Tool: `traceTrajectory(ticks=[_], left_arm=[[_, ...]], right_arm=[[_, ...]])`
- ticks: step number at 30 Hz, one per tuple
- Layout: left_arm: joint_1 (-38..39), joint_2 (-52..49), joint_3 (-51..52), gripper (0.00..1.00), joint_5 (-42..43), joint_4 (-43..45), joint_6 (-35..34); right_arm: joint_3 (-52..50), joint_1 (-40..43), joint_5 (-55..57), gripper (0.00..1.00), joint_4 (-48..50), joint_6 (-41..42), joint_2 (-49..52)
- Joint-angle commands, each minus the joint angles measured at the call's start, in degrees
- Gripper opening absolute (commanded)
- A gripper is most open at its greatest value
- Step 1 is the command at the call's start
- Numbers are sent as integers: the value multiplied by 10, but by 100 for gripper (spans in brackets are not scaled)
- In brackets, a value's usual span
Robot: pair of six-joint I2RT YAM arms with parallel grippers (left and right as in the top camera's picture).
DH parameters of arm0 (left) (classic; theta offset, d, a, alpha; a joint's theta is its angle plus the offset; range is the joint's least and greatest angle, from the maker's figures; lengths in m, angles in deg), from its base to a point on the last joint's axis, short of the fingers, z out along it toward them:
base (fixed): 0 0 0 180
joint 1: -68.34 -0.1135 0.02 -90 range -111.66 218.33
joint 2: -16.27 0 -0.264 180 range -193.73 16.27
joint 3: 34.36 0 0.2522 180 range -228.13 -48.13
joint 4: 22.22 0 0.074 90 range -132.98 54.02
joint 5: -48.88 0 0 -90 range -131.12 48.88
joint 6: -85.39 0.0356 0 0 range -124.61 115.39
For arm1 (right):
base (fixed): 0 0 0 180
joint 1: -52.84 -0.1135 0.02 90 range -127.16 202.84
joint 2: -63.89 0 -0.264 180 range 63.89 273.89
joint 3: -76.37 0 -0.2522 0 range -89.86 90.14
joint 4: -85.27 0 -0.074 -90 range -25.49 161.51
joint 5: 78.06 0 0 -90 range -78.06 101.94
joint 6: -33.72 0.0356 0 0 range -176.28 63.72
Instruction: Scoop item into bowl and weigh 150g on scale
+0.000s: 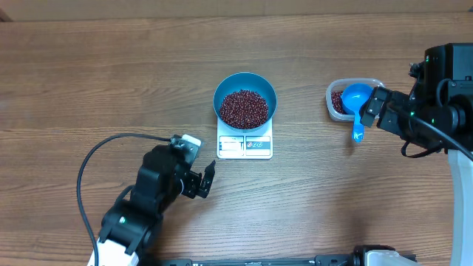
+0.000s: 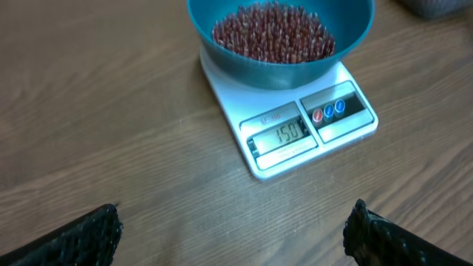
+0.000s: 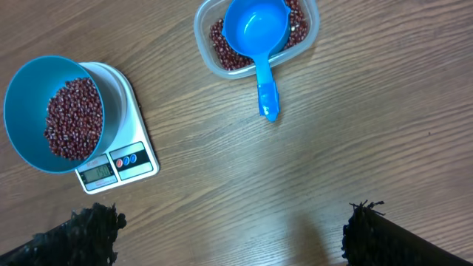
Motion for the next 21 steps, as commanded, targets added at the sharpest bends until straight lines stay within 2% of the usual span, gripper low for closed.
traceTrajectory(ticks=[1, 6, 12, 16, 21], left_arm=[[-21, 63, 64, 100, 40, 54, -4], [-62, 170, 165, 100, 98, 172, -3], [-117, 303, 251, 100, 129, 303, -3], [-135, 359, 288, 100, 129, 324, 12], [-158, 399, 293, 100, 130, 304, 16]], right_arm=[[10, 0, -5, 100, 0, -9, 1], [10, 0, -5, 100, 0, -9, 1], [10, 0, -5, 100, 0, -9, 1], [10, 0, -5, 100, 0, -9, 1], [10, 0, -5, 100, 0, -9, 1]])
